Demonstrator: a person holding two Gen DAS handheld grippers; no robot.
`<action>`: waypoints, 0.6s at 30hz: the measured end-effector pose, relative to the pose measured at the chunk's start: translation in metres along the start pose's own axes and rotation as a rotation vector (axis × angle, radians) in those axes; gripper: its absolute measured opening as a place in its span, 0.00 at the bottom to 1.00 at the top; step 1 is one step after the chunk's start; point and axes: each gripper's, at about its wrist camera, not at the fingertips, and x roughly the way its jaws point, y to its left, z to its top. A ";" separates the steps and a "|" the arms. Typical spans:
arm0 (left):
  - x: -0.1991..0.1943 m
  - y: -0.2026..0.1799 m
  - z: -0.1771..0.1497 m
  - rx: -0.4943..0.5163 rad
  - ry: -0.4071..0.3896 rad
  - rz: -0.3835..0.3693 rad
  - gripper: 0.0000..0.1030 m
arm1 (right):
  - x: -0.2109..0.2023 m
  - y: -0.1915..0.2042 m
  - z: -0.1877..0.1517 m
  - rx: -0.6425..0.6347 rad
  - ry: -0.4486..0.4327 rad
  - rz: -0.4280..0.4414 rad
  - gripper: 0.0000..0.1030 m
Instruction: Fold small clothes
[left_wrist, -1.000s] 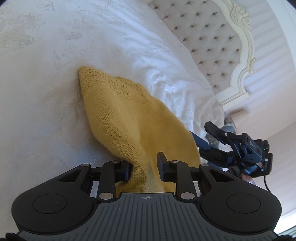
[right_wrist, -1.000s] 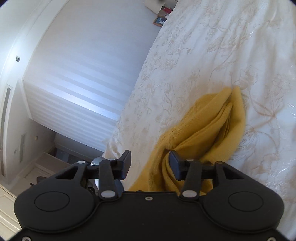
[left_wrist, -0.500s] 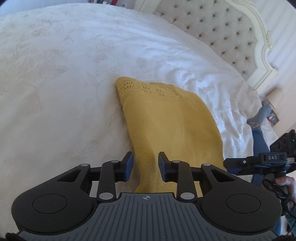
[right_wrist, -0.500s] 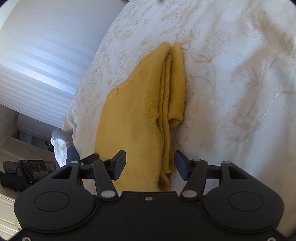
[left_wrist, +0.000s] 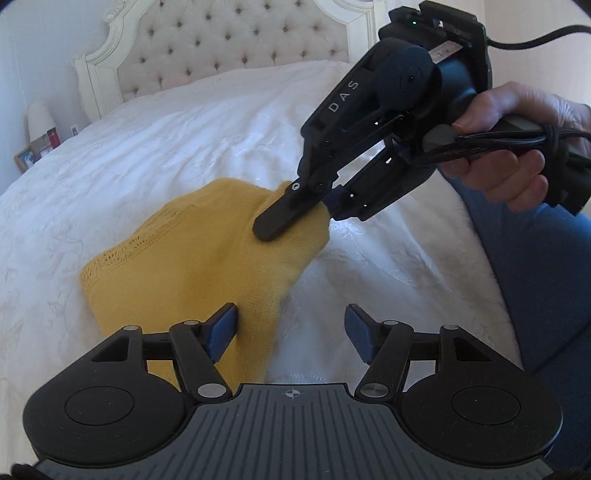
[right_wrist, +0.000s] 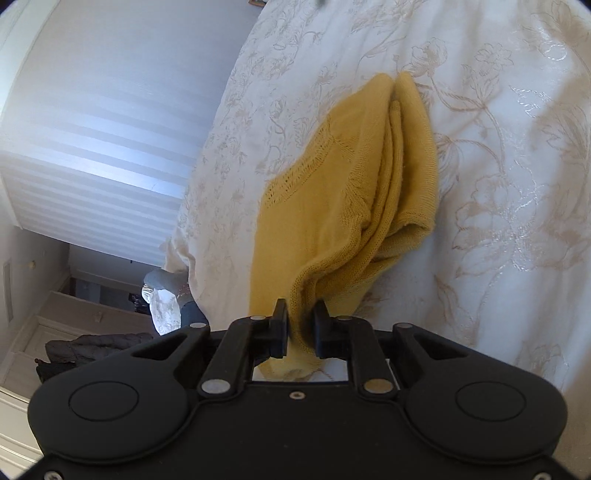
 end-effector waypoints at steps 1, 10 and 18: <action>0.004 -0.001 0.003 0.002 -0.011 0.029 0.60 | 0.002 0.003 0.001 -0.011 0.003 -0.005 0.23; 0.023 0.068 0.010 -0.364 -0.044 0.053 0.14 | -0.015 0.000 0.015 0.026 -0.118 0.075 0.42; 0.020 0.115 0.004 -0.533 -0.048 0.093 0.14 | -0.039 -0.026 0.012 -0.011 -0.172 -0.160 0.50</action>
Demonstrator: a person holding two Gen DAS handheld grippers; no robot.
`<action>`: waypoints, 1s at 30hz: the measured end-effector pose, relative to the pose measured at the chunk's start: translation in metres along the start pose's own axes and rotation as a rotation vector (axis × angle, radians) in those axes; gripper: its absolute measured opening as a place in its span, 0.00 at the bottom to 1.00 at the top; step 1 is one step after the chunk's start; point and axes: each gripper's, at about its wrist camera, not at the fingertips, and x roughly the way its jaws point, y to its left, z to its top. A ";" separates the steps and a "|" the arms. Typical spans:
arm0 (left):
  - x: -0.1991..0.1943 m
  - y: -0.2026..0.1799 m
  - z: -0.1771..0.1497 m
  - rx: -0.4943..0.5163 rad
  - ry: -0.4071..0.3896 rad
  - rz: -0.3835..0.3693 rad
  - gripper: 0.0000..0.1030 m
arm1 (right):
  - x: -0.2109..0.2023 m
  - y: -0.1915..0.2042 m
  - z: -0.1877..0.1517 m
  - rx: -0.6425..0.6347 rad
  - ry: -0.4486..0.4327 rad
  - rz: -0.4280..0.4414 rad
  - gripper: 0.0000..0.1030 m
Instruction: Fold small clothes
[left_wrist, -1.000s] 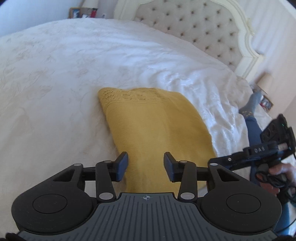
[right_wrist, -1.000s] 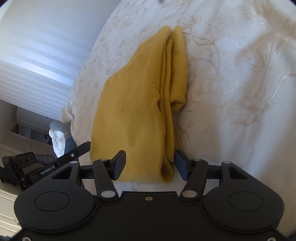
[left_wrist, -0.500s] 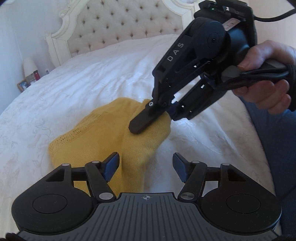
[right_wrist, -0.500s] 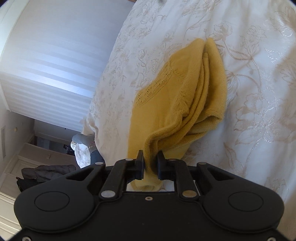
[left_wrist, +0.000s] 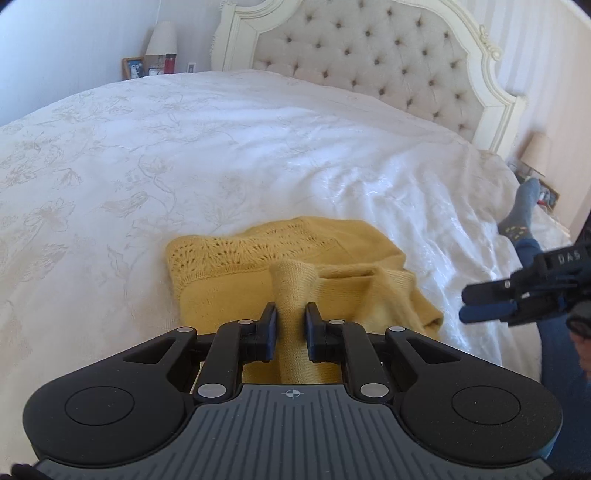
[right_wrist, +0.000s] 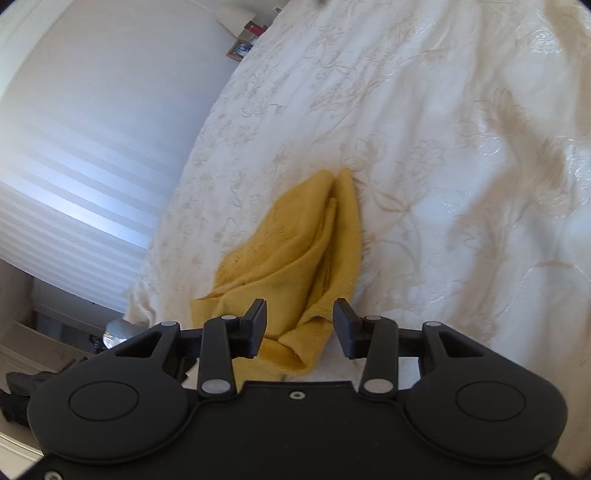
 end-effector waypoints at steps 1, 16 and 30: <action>0.002 0.001 0.002 -0.007 0.004 0.002 0.14 | 0.003 -0.004 -0.003 0.014 0.017 0.020 0.50; 0.008 -0.001 0.004 0.034 0.027 -0.004 0.14 | 0.013 0.051 -0.036 -0.264 0.018 0.112 0.59; 0.000 -0.005 0.005 0.020 0.023 -0.075 0.14 | 0.008 0.084 -0.046 -0.549 0.260 0.031 0.10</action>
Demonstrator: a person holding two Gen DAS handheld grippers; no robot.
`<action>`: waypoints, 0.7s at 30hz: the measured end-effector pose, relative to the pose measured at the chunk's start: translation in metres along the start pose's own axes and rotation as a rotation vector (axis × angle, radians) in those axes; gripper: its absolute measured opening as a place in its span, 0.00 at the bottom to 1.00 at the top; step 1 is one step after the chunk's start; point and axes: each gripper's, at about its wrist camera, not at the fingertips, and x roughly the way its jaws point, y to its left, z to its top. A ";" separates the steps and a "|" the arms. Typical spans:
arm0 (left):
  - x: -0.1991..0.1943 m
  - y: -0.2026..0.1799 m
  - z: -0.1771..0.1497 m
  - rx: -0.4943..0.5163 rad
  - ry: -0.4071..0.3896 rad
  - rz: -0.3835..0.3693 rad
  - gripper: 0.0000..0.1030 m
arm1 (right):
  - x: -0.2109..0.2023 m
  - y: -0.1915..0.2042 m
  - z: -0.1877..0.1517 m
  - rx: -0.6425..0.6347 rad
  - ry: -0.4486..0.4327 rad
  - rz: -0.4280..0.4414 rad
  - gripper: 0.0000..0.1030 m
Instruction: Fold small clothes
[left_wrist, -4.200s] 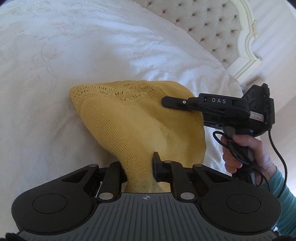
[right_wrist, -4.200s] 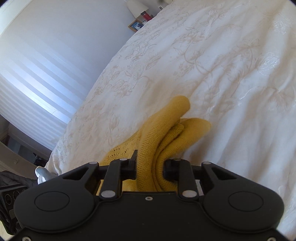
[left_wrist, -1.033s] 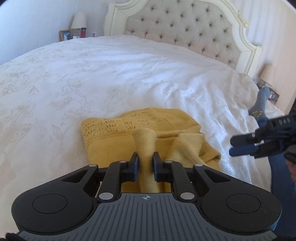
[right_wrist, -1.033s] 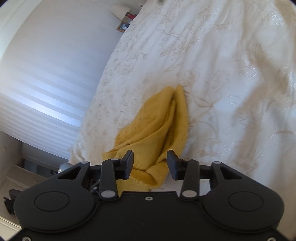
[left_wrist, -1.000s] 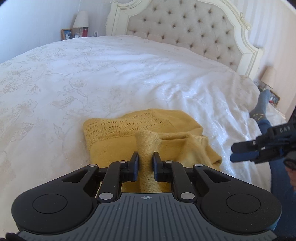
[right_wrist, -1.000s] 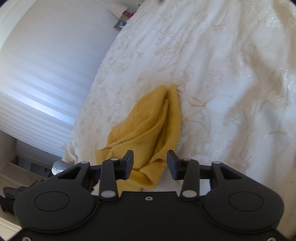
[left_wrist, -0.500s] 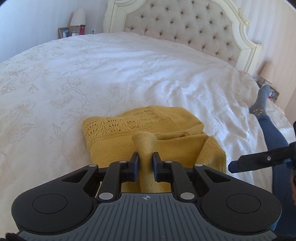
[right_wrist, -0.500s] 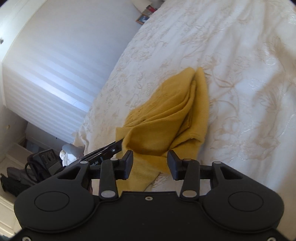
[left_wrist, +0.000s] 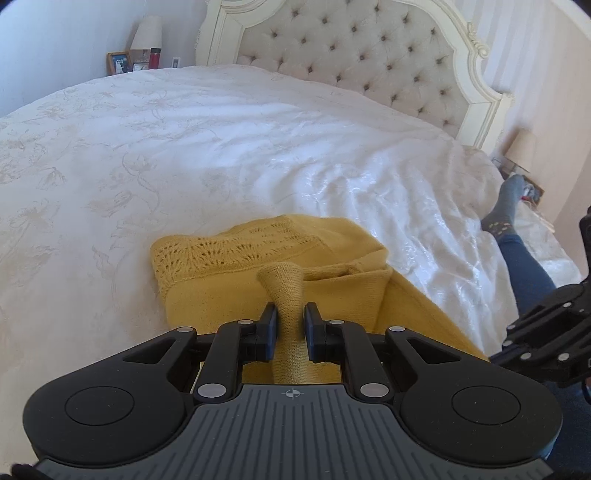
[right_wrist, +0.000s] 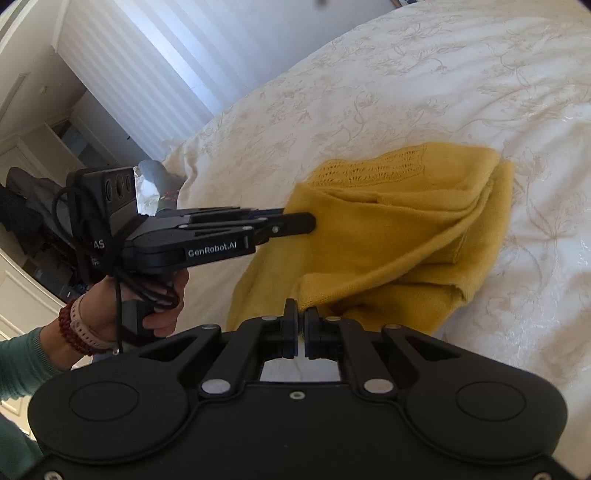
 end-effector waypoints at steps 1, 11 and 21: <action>0.000 -0.005 -0.001 -0.001 0.002 -0.025 0.15 | 0.001 -0.008 -0.005 0.052 0.044 -0.023 0.11; 0.010 -0.085 -0.045 0.189 0.162 -0.423 0.16 | -0.025 -0.058 -0.038 0.369 0.034 -0.139 0.17; -0.029 -0.055 -0.060 0.112 0.122 -0.290 0.32 | -0.014 -0.069 -0.038 0.498 -0.098 -0.042 0.69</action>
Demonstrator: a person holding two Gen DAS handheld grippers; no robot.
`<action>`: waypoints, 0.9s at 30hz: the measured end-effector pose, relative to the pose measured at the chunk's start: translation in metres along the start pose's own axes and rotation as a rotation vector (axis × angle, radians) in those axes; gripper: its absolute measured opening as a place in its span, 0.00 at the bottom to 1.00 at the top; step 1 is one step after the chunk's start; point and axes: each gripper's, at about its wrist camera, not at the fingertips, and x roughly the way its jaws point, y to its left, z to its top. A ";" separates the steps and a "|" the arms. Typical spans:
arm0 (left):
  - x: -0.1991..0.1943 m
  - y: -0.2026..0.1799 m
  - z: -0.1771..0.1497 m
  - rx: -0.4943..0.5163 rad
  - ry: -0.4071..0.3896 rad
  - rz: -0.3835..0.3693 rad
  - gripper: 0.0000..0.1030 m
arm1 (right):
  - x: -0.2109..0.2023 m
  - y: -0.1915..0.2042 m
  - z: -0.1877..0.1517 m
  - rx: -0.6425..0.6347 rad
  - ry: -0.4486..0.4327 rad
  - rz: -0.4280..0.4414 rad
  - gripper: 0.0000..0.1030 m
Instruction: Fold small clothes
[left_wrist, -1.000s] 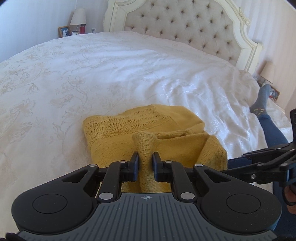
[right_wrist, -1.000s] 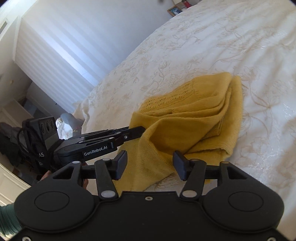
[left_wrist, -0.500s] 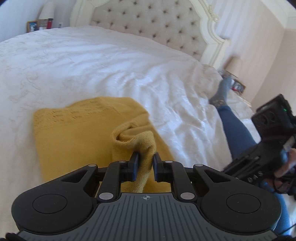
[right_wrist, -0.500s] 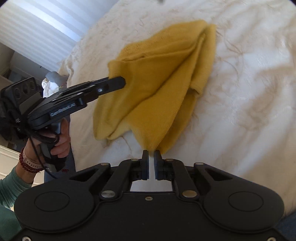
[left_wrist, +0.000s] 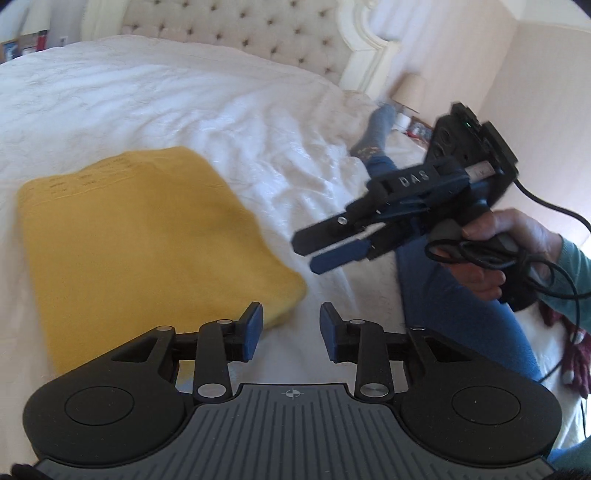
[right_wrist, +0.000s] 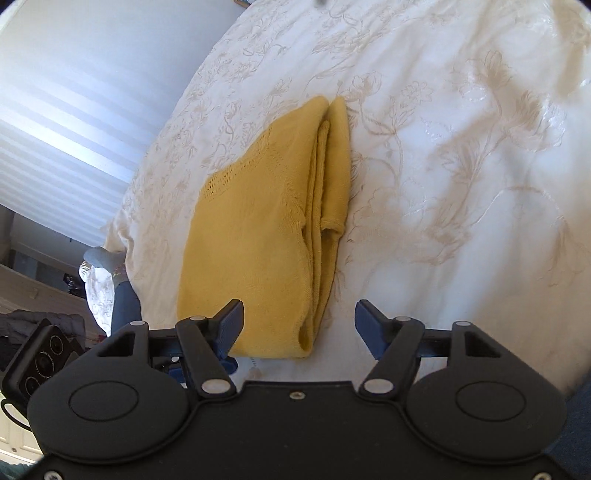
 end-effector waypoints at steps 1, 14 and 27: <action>-0.005 0.008 -0.001 -0.041 -0.015 0.028 0.32 | 0.005 -0.003 -0.003 0.032 0.004 0.011 0.69; -0.019 0.085 -0.011 -0.436 -0.056 0.283 0.32 | 0.042 -0.035 -0.018 0.288 -0.044 0.193 0.76; -0.018 0.092 -0.012 -0.422 -0.033 0.282 0.32 | 0.048 -0.019 -0.022 0.199 -0.007 0.206 0.20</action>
